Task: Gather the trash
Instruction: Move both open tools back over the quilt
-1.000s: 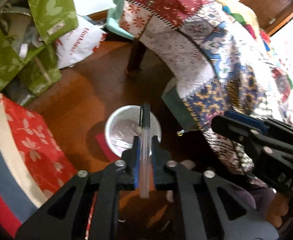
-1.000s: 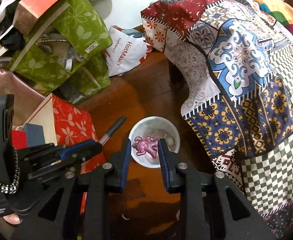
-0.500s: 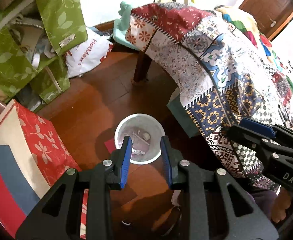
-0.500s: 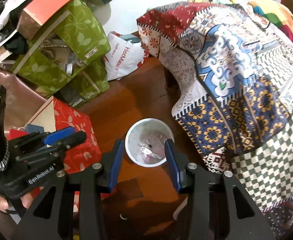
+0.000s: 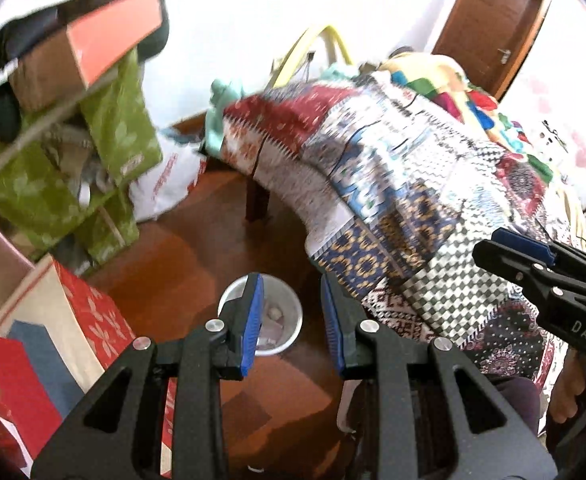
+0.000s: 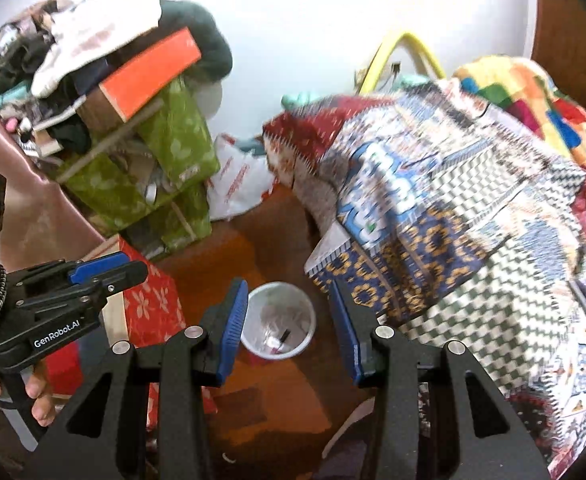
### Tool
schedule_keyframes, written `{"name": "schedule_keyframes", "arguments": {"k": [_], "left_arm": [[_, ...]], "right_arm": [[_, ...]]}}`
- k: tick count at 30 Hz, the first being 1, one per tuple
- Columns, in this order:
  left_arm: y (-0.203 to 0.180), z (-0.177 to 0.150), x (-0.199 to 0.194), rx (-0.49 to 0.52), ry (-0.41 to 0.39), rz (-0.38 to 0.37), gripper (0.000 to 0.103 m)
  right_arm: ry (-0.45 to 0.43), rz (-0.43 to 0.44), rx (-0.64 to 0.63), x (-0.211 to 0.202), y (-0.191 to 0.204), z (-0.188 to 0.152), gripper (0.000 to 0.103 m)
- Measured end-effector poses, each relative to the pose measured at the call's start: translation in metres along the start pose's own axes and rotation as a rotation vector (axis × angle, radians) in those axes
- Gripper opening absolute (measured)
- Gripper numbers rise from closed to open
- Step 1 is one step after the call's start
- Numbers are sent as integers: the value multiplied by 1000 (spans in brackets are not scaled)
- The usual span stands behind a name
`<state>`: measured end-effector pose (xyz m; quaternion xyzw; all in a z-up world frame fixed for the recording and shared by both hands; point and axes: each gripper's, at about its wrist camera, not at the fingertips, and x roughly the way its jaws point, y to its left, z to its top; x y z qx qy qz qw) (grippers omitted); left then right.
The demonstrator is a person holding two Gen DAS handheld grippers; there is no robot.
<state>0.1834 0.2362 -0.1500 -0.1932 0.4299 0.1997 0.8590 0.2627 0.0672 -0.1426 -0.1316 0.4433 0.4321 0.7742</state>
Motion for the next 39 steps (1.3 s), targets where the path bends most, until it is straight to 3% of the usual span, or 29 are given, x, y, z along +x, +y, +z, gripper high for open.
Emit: {"name": "schedule_keyframes", "arguments": {"k": [9,18,30,39], "left_arm": [[-78,10,-40,108,-94,-54,29],[-176,27,-40,231,-120,-135,29],[-295,45,19,349,-37,-229,32],[-362,57,90,402,44,-269,32]], "right_arm": [[-150,-46,23,-74,-34,-9,39],[-243,-131,89,-133,-100,-27,39],[-258,-266,234,-162,-215,-54,39],[-203,-318,368,-145,-303,-73,39]]}}
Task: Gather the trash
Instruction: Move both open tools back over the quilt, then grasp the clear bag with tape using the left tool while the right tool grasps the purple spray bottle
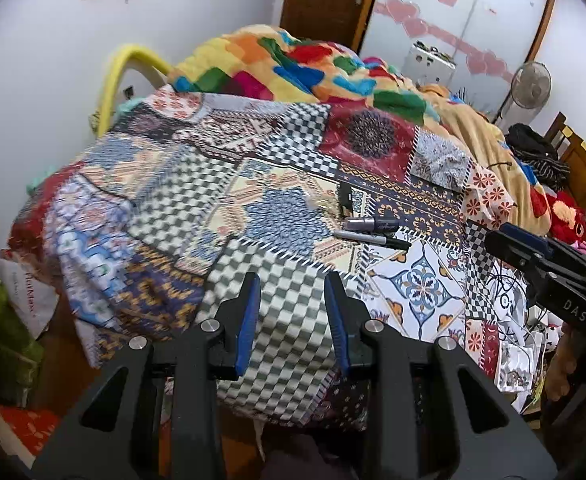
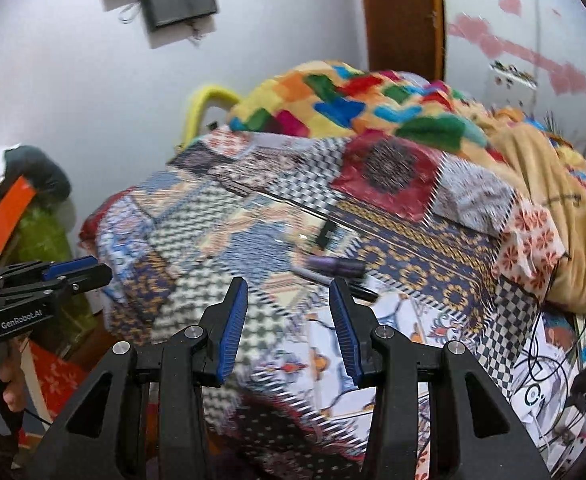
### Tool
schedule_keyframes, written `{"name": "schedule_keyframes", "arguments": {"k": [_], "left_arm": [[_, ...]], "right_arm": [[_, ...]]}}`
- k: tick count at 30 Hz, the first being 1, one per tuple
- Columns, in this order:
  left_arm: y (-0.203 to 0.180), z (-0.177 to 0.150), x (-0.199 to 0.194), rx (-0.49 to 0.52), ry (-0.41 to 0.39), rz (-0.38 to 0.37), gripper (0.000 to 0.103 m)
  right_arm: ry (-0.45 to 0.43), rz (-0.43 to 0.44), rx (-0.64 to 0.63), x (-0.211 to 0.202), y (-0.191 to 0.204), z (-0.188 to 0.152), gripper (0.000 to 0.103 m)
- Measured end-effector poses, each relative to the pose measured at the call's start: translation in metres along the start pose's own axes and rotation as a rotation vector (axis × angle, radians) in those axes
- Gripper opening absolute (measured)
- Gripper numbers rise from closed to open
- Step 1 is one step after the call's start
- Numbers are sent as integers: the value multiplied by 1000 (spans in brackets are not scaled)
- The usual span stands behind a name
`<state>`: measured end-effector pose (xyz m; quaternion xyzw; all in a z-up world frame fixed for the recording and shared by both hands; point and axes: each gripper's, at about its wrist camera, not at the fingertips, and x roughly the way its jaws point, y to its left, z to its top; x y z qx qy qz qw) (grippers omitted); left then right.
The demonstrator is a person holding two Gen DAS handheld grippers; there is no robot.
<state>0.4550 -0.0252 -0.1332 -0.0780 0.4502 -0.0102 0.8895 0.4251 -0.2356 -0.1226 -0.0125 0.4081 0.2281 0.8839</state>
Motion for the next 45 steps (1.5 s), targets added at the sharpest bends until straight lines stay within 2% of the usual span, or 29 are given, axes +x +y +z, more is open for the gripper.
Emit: {"name": "schedule_keyframes", "arguments": {"k": [8,15,21,25,31,39,45], "left_arm": [[-10,34,88,1,65,-22,32],[-1,57,163,-40,111,-43,32],[10,67,215,-90,151,-101,32],[14,70,244,-114,174,-130,32],[19,76,264,-164,154,-205,32],[6,81,269,-142,160,-257,32],[-3,83,272,-112,169,-229,32]], "right_arm": [[85,-23,68,62,-50,2,39],[133,4,94,117,-70,4,39],[159,6,34,157,-69,7,39],[150,-17,-71,175,-61,8,39],[152,-37,-197,189,-53,14,39],[190,63,-120,196,-69,17,42],[245,76,-145,205,-63,9,43]]}}
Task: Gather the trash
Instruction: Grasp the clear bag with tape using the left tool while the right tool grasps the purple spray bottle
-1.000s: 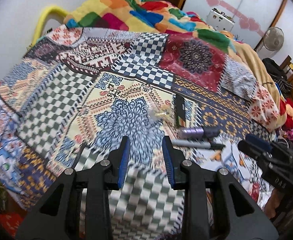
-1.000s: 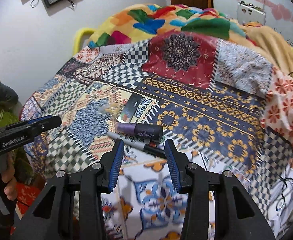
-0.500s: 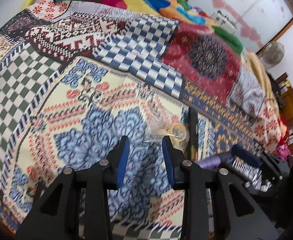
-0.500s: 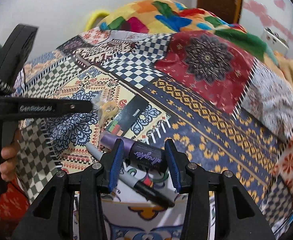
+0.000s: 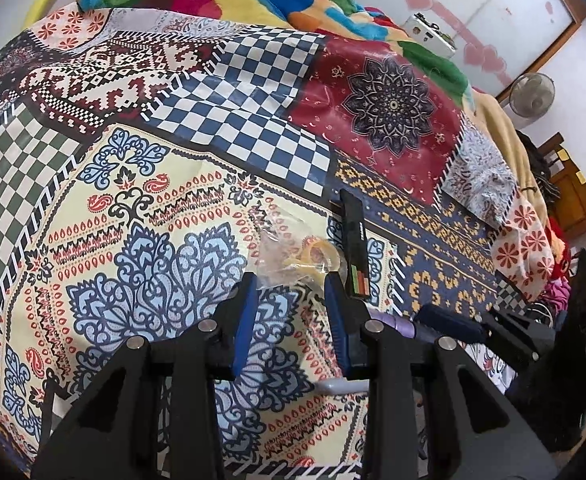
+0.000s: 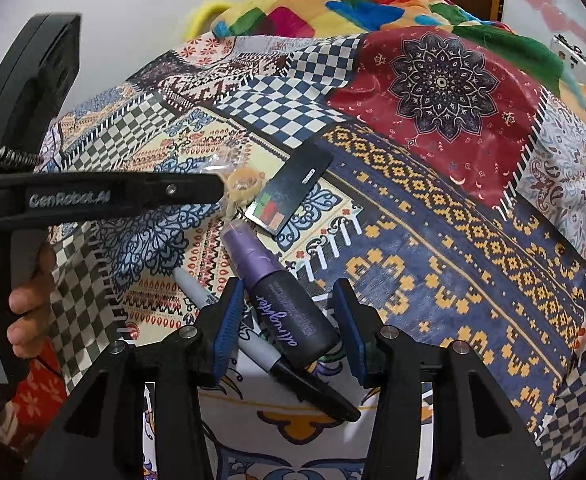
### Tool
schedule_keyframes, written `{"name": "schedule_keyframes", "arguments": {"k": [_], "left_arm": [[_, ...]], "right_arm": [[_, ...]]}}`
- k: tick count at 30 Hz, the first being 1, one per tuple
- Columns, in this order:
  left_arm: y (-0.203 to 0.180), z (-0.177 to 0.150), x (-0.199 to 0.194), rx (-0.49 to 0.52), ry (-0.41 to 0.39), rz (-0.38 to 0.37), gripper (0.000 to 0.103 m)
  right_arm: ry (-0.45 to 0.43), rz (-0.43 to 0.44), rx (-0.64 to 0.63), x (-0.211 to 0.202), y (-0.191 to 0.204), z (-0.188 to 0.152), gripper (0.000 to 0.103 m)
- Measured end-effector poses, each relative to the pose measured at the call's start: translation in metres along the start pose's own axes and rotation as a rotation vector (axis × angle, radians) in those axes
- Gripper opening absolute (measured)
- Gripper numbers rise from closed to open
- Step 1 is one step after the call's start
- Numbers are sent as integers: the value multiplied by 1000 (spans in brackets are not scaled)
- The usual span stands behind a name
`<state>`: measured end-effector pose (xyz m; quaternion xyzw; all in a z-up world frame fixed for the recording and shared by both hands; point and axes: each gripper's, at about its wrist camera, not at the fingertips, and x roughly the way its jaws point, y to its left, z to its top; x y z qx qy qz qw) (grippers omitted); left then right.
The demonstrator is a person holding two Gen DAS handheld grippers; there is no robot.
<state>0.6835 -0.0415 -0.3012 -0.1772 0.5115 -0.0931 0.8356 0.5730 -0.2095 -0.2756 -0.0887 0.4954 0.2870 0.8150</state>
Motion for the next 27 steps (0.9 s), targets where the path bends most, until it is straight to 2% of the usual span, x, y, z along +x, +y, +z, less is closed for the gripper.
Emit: {"name": "schedule_keyframes", "arguments": {"k": [2,5,6,8,10,14,20,27], "left_arm": [[0,3,3,-7,-4,0,32],[-1,6,6,-7,-15,-13,32],[-2,7,8,-3,-17,-18,28],[-4,7,9,7,-25,-12,7],[-5,6,10,17,-33,0,2],[-9,2,7,32,-56,26,0],[-18,-7,-19,60,-84,42,0],[-41,-19,-76,134,-137,86,0]], "right_arm": [[8,-7,-14,2,3,0,43],[-7,8,4,4,1,0,35],[-12,17,9,4,0,0,29],[-20,31,27,4,-2,-1,26],[-27,27,40,4,-3,-2,25],[-47,-3,74,-2,-6,-5,25],[-87,-12,132,-24,-13,-6,25],[-130,-44,168,-60,-8,-3,25]]}}
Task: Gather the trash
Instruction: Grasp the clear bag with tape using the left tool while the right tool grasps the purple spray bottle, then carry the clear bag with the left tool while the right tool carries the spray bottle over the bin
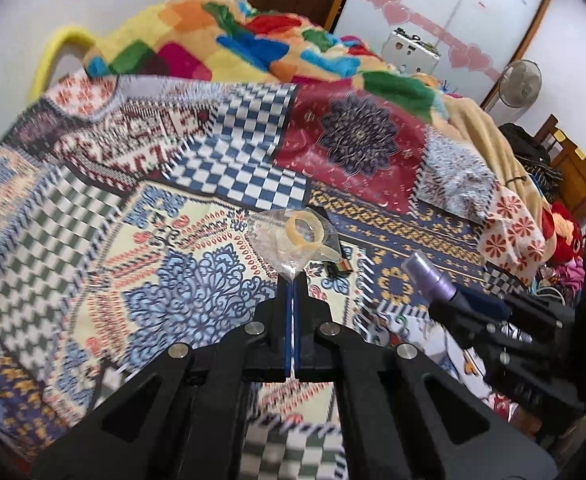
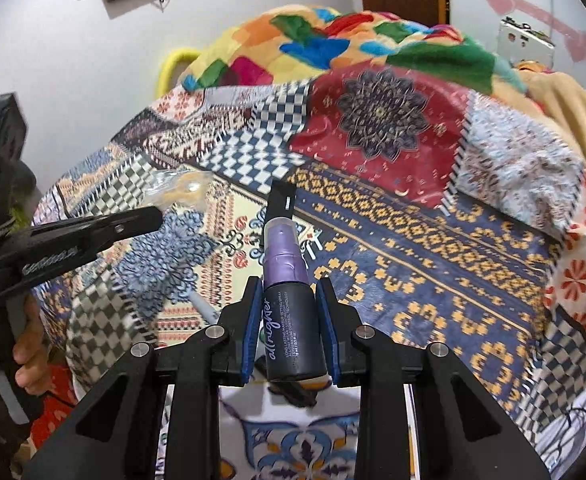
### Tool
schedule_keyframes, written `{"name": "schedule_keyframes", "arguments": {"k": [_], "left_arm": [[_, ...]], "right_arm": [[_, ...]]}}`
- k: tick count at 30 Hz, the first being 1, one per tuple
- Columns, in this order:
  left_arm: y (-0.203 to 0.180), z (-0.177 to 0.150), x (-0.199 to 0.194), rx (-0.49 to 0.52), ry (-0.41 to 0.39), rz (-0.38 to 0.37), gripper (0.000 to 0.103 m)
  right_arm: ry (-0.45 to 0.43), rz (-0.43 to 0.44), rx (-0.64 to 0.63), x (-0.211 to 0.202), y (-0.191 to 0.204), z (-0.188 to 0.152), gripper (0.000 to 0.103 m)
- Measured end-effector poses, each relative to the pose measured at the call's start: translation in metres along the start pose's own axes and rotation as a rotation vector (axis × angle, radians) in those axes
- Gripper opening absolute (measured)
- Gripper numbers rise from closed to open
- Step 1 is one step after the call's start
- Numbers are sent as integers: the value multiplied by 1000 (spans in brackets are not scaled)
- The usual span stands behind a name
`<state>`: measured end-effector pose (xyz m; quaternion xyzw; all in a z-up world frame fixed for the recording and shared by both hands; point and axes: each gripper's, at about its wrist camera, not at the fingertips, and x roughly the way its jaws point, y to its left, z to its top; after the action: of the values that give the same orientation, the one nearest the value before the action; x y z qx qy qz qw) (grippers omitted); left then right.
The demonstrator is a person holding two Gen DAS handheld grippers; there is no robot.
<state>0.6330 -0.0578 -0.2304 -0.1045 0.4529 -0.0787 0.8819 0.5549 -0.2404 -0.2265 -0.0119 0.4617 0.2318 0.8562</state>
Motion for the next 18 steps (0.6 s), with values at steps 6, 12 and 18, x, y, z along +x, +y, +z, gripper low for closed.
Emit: {"name": "schedule_keyframes", "arguments": {"k": [6,12,18], "left_arm": [[-14,-5,-61,43,-33,25,0],[-23,-20,-125,71,-78,40,0],[-17,-49,-195,79,-135,70,0]], "right_arm": [[-30,5,15,-38,15,5,25],[-76,-7,-6,-86,43,4,25],[-116,-14,-34,-130,76,-3,25]]}}
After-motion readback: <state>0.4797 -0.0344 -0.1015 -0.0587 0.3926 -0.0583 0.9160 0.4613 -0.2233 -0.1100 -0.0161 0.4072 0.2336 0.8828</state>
